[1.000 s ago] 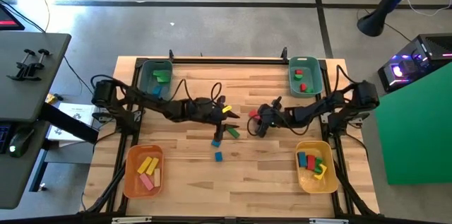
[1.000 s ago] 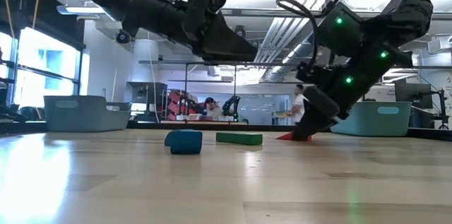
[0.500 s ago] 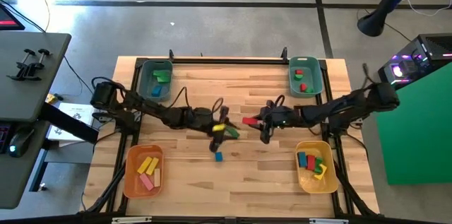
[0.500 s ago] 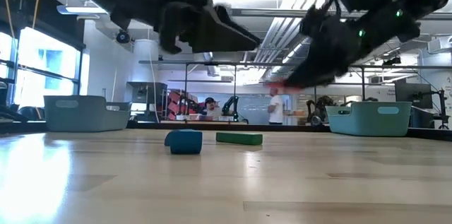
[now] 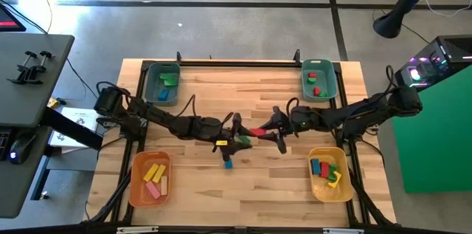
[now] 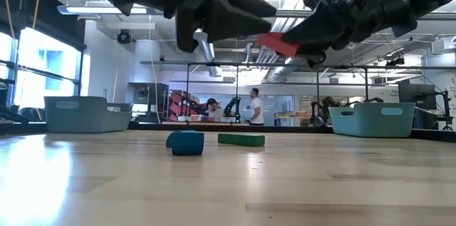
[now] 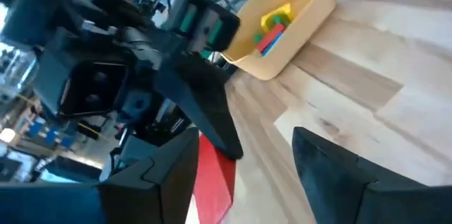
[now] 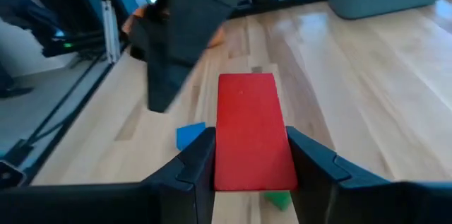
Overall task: Sort blocks by size
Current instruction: Put the red triangular block into the blue bin
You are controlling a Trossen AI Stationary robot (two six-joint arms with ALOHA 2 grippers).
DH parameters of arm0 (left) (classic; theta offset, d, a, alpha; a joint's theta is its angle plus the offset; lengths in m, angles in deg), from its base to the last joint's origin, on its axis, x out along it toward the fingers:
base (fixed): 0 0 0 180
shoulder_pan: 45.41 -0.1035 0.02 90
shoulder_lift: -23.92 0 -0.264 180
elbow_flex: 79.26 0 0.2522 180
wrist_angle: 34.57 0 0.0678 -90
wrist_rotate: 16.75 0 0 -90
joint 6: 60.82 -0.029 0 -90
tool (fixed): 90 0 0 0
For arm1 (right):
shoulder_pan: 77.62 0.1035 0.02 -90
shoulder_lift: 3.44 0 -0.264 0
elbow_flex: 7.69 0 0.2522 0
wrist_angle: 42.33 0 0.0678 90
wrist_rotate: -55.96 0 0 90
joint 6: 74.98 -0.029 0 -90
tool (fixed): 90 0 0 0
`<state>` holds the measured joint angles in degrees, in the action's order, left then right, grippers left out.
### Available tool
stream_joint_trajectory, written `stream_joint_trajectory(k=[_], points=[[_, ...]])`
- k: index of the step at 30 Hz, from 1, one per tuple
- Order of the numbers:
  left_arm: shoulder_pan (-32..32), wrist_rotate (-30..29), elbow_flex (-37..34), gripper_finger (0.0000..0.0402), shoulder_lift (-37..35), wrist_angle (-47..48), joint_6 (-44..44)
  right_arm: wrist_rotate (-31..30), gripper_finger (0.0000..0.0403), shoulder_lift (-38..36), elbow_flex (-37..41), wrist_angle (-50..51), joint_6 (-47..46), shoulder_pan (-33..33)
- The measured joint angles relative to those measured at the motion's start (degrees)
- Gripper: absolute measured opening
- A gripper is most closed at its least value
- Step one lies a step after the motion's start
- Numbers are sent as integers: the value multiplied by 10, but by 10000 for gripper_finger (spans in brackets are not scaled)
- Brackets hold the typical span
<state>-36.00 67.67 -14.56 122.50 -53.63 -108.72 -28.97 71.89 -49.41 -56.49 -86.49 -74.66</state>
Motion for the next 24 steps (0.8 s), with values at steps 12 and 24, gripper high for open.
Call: stream_joint_trajectory(k=[12,24], points=[[-2,-50,0,226,81,-132,-58,53,126,0,0,-19,-3,0],[-2,-48,0,145,96,-182,-53,85,128,0,0,-20,-4,0]])
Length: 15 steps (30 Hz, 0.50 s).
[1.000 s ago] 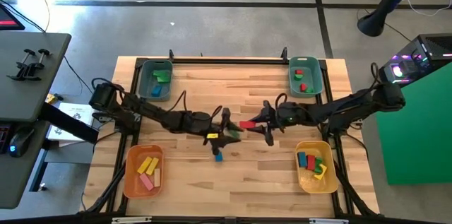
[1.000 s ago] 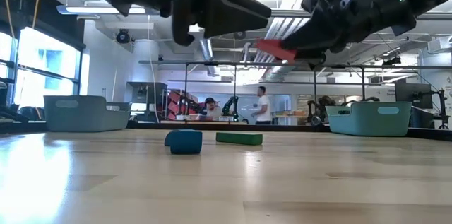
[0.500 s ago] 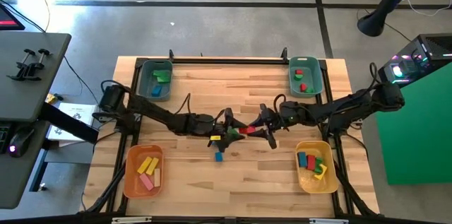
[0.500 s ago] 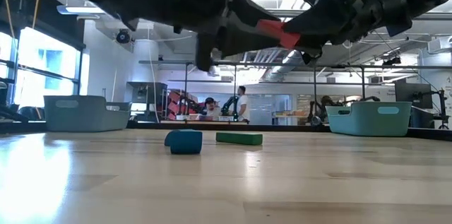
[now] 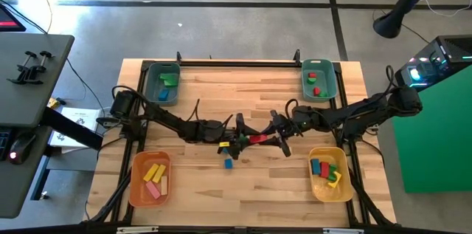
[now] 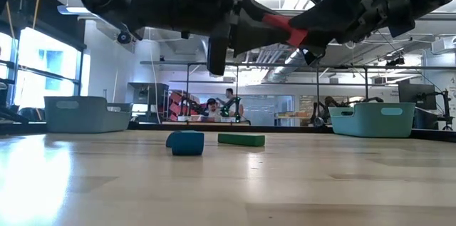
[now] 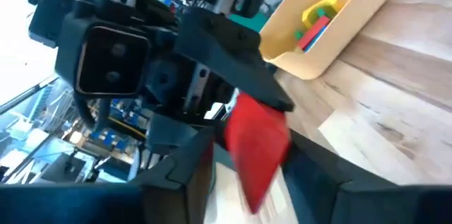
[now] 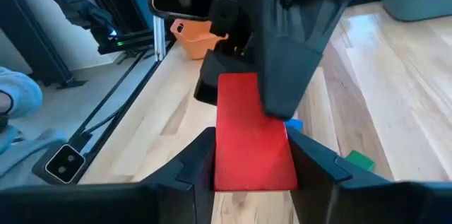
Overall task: Sort blocks by size
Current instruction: Put the red triangular block into the blue bin
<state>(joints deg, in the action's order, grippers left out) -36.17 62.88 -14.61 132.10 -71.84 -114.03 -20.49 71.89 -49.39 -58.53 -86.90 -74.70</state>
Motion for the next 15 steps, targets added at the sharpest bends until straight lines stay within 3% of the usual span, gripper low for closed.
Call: stream_joint_trajectory(k=[8,13,15], points=[[-2,35,25,74,1,10,15,1,167,0,0,-5,-23,0],[3,24,35,17,1,25,26,2,170,0,0,-1,-39,0],[9,2,35,11,1,29,38,2,172,0,0,7,-46,-1]])
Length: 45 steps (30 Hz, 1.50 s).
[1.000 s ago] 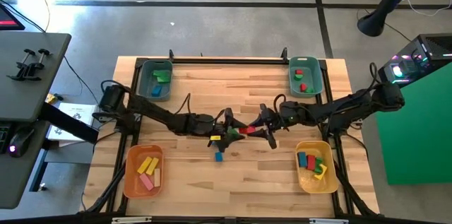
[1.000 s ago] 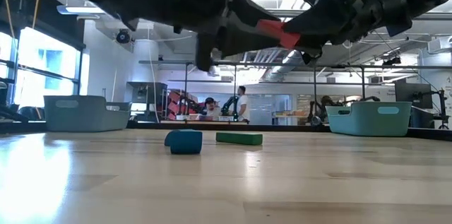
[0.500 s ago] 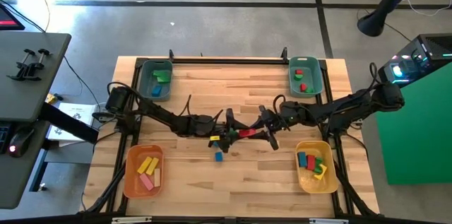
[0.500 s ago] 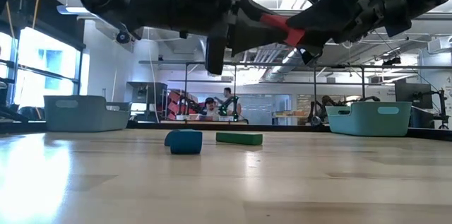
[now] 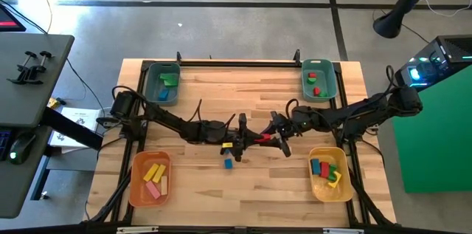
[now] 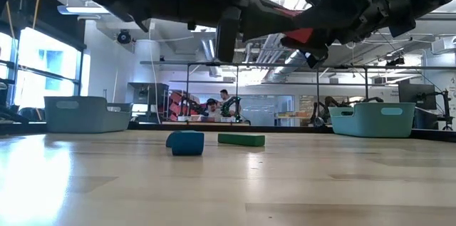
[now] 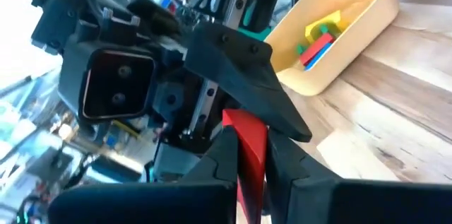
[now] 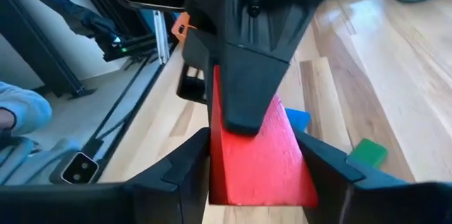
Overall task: Sort blocks by size
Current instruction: Put the red triangular block into the blue bin
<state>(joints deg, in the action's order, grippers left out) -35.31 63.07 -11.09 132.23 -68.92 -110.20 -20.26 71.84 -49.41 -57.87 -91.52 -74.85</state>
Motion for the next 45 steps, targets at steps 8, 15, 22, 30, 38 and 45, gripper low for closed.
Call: stream_joint_trajectory(k=[8,15,22,30,38,45], points=[[28,-80,1,12,-23,120,55,-3,190,0,0,61,15,-15],[49,-255,0,12,-96,323,198,-78,190,0,0,136,9,-22],[-5,-365,0,12,-218,664,498,-108,190,0,0,146,1,-20],[-208,-279,-1,12,-317,961,729,-107,190,0,0,137,7,-19],[-407,-227,-1,11,-304,1067,724,-106,190,0,0,136,12,-19],[-498,-191,-1,14,-283,1065,678,-106,190,0,0,136,16,-19]])
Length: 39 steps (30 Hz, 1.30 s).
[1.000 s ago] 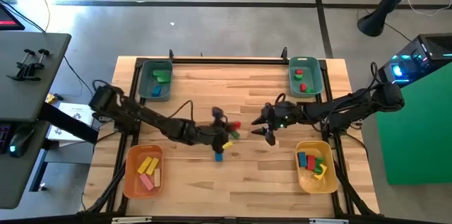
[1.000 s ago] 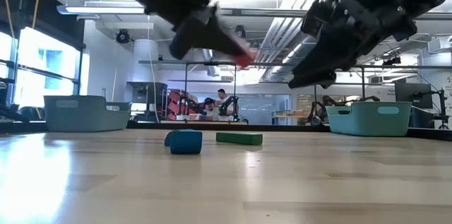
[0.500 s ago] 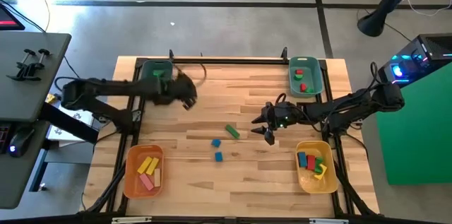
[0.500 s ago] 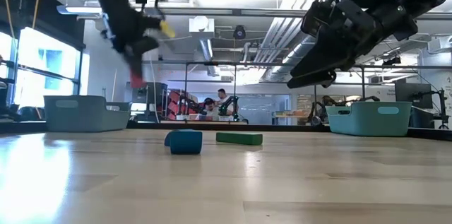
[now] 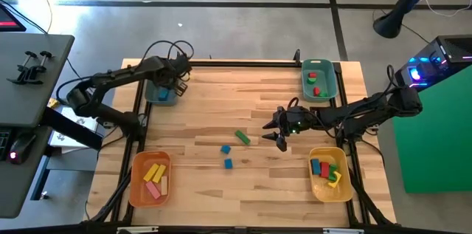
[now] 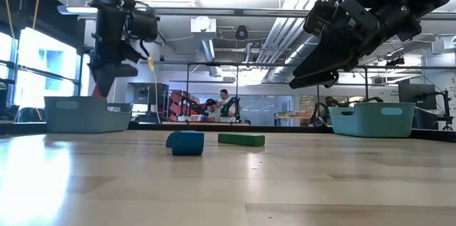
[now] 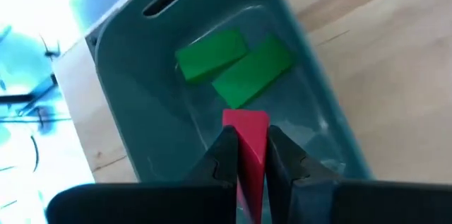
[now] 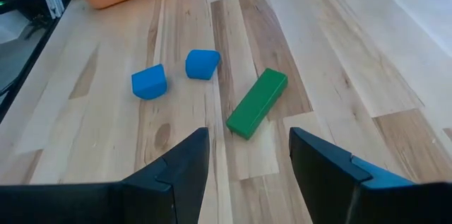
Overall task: Sort blocks by size
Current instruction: Put the red triangular block into the blue bin, then put the blue semicircle block into the green bin
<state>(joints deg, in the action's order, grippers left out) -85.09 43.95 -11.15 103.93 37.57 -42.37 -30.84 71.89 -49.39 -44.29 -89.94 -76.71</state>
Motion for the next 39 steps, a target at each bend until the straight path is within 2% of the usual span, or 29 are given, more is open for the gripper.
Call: stream_joint_trajectory(k=[4,11,17,21,25,31,39], points=[[-26,-1,0,20,23,-1,-20,0,190,0,0,0,0,0],[-36,-45,0,32,71,-11,-47,0,191,0,0,0,0,3],[-36,-83,0,94,96,-11,-63,0,191,0,0,0,0,17],[-36,-87,0,143,92,-10,-71,0,191,0,0,1,0,26],[-36,-89,0,174,78,-7,-76,0,191,0,0,1,2,31],[-15,-86,9,180,24,14,-54,-16,191,0,0,1,5,33],[87,-43,14,177,-87,-39,-20,-101,191,0,0,-24,2,33]])
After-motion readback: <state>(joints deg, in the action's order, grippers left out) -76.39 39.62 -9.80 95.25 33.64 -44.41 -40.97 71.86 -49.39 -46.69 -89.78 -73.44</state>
